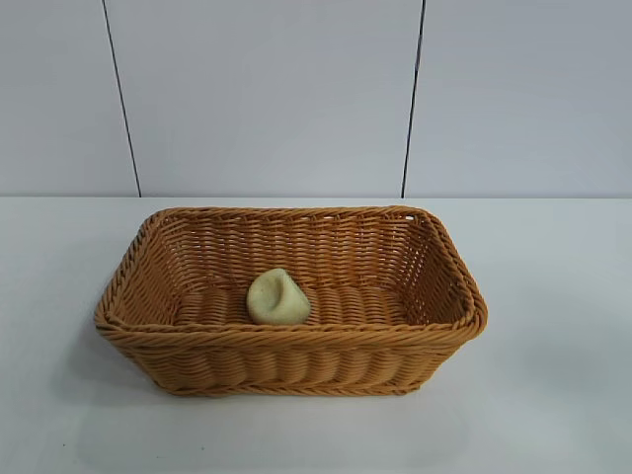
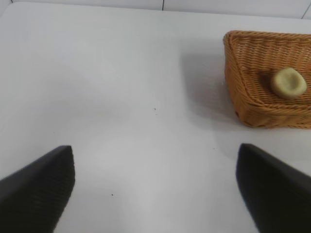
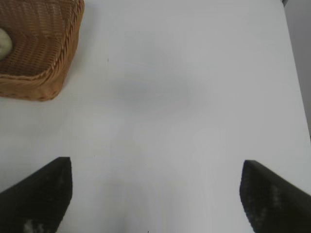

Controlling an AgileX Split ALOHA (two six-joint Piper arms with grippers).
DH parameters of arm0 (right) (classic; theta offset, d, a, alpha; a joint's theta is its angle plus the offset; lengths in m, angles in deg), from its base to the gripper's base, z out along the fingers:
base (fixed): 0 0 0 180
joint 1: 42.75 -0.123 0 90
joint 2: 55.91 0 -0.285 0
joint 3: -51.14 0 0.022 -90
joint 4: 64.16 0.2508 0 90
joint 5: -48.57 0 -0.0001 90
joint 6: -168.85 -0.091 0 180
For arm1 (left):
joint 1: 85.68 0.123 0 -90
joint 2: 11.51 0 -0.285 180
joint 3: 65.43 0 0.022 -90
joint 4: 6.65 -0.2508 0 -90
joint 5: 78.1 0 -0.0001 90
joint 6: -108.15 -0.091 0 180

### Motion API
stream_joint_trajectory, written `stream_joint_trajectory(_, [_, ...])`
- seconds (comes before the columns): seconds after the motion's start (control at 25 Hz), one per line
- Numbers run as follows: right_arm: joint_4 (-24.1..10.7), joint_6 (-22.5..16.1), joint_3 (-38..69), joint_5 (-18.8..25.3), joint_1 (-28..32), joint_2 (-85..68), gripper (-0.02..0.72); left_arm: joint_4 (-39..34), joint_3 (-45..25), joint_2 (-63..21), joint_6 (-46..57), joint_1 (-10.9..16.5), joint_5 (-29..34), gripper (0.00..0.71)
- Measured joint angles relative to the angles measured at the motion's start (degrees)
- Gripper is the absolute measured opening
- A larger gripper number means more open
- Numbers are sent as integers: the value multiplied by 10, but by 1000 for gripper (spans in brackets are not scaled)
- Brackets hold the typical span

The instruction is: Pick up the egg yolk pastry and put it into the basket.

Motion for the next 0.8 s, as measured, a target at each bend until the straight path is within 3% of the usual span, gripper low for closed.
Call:
stream_joint_trajectory(0.44, [7,0,0,2,-43,-38,642,0,0,0,0,0,0,695])
stream_joint_trajectory(0.8, [7,0,0,2,-33,-38,642,0,0,0,0,0,0,695])
